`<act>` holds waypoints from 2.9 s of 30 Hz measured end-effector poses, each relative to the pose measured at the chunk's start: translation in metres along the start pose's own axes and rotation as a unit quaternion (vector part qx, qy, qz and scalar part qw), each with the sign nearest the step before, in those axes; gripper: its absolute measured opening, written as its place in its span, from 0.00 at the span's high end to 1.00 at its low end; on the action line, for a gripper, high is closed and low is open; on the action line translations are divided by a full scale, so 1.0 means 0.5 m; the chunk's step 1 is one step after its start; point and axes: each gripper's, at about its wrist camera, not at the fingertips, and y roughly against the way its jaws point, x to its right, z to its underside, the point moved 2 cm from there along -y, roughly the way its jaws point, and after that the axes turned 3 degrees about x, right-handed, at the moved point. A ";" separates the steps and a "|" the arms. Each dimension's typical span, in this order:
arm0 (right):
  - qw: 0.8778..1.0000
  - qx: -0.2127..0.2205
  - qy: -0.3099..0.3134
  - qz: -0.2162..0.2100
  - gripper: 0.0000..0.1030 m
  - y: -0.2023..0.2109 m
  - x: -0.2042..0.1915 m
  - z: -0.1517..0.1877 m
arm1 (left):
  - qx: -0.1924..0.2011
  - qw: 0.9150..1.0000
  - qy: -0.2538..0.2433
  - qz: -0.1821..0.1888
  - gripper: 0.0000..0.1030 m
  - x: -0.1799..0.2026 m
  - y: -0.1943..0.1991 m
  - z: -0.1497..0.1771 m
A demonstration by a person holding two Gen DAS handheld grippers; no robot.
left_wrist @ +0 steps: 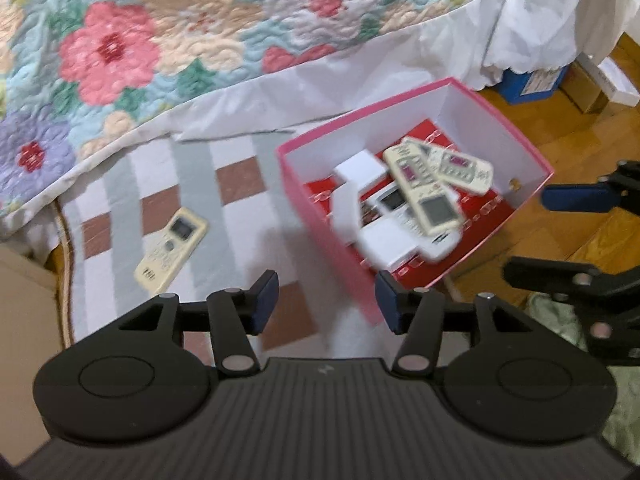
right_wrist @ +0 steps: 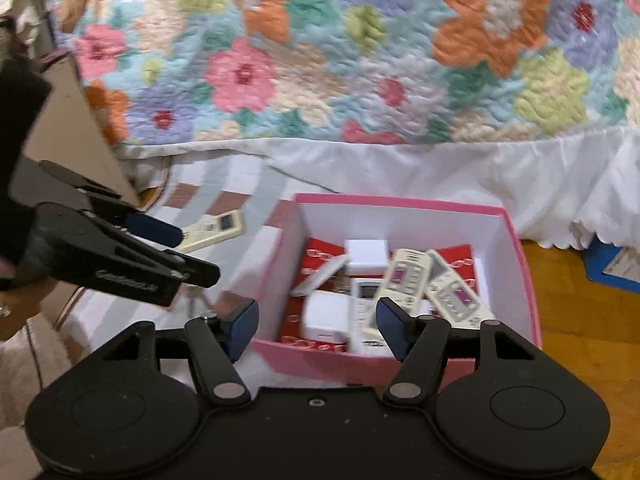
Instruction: Organize rigid objects
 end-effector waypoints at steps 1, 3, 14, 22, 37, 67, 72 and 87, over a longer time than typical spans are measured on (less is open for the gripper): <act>1.000 -0.002 0.004 -0.005 0.32 0.003 -0.012 0.001 | -0.002 1.000 -0.001 -0.008 0.47 -0.010 0.004 0.008; 1.000 -0.007 0.017 -0.020 0.32 0.006 -0.038 0.003 | -0.006 1.000 -0.002 -0.020 0.46 -0.025 0.009 0.025; 0.992 -0.002 0.064 -0.108 0.30 -0.041 -0.162 0.014 | -0.047 0.997 0.050 -0.045 0.37 -0.135 -0.025 0.117; 0.985 -0.001 0.108 -0.138 0.27 -0.171 -0.245 0.039 | -0.030 0.991 0.123 -0.038 0.33 -0.232 -0.094 0.165; 0.987 -0.006 0.122 -0.101 0.33 -0.482 -0.276 0.058 | 0.013 0.965 0.263 0.008 0.43 -0.364 -0.252 0.214; 0.993 0.057 0.053 -0.088 0.98 -0.386 -0.254 0.082 | 0.088 0.968 0.219 0.084 1.00 -0.288 -0.220 0.205; 0.993 0.073 0.039 -0.080 0.79 -0.367 -0.239 0.085 | 0.092 0.967 0.226 0.078 1.00 -0.299 -0.210 0.208; 0.995 0.036 0.085 -0.037 0.83 -0.474 -0.283 0.065 | 0.049 0.947 0.313 0.057 0.98 -0.355 -0.284 0.234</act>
